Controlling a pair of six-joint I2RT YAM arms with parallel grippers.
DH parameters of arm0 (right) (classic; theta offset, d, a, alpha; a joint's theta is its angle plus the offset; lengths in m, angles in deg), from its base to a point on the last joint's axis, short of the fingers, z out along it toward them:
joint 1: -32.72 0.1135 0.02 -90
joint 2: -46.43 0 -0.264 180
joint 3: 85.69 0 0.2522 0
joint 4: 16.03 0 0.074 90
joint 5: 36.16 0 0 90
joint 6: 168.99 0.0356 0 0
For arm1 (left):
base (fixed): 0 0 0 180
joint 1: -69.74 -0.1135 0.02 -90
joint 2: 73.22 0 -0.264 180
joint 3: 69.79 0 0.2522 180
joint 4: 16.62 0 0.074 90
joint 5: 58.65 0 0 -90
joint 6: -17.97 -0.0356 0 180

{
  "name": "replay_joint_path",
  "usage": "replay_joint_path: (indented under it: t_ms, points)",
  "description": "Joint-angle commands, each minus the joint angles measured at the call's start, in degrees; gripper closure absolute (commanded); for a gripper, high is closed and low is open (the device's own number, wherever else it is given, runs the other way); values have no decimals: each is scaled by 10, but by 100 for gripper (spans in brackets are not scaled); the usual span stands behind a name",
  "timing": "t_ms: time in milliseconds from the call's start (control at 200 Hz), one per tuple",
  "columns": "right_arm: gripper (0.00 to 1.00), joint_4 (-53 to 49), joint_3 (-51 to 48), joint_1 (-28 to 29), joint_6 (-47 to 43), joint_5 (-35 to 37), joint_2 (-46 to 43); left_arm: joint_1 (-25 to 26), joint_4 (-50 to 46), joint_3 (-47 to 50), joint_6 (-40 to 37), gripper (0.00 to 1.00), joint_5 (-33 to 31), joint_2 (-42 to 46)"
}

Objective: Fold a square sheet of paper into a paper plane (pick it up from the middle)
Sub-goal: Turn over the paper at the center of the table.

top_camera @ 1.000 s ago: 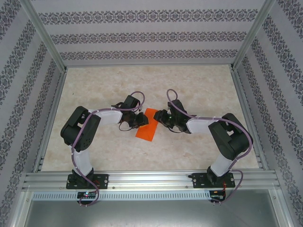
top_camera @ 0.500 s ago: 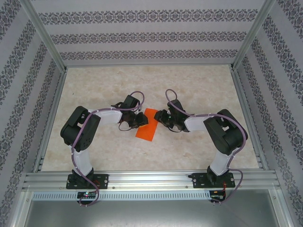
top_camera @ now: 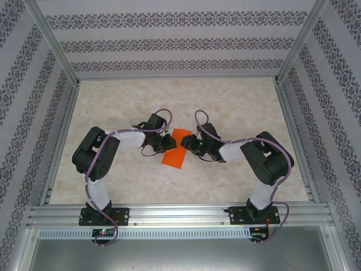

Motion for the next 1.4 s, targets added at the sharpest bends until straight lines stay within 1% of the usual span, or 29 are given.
replay_joint_path:
  t_ms: [0,205,300,540,589,679,729,784,839,899,949,1029,1089,1189,1224,1294,1394]
  points:
    - [63,31,-15,19,-7,-32,-9,-7,-20,11,4,76,-13,11]
    - [63,44,-23,26,-12,-38,-7,-7,-19,11,5,76,-12,11]
    - [65,45,-30,27,-13,-32,-9,-7,-19,11,4,76,-11,11]
    - [76,39,-26,22,-26,-31,0,-8,-18,11,5,76,-11,13]
    - [80,44,-26,22,-27,-34,2,-7,-18,11,6,76,-11,14]
    - [82,49,-25,20,-28,-41,5,-8,-16,10,8,76,-5,18]
    - [88,46,-24,17,-31,-43,6,-8,-17,9,9,76,-4,21]
    - [88,42,-25,14,-33,-39,5,-8,-20,7,8,76,-4,23]
    - [92,40,-25,13,-37,-41,2,-7,-19,6,11,76,0,28]
    - [93,33,-23,9,-42,-46,-2,-8,-15,7,14,75,6,37]
    - [96,20,-18,9,-51,-48,-9,-8,-13,7,16,74,10,50]
    - [98,-26,-3,9,-72,-45,-26,-8,-15,8,17,72,6,78]
    - [99,-66,12,7,-92,-42,-45,-8,-21,10,17,71,-8,106]
    - [99,-176,42,7,-138,-18,-98,-11,-46,16,13,68,-55,163]
    - [100,-230,57,7,-159,-4,-121,-11,-56,19,11,68,-78,185]
    - [100,-354,95,7,-201,47,-168,-14,-78,26,8,66,-126,234]
    - [100,-545,163,8,-260,153,-226,-16,-112,36,4,61,-202,306]
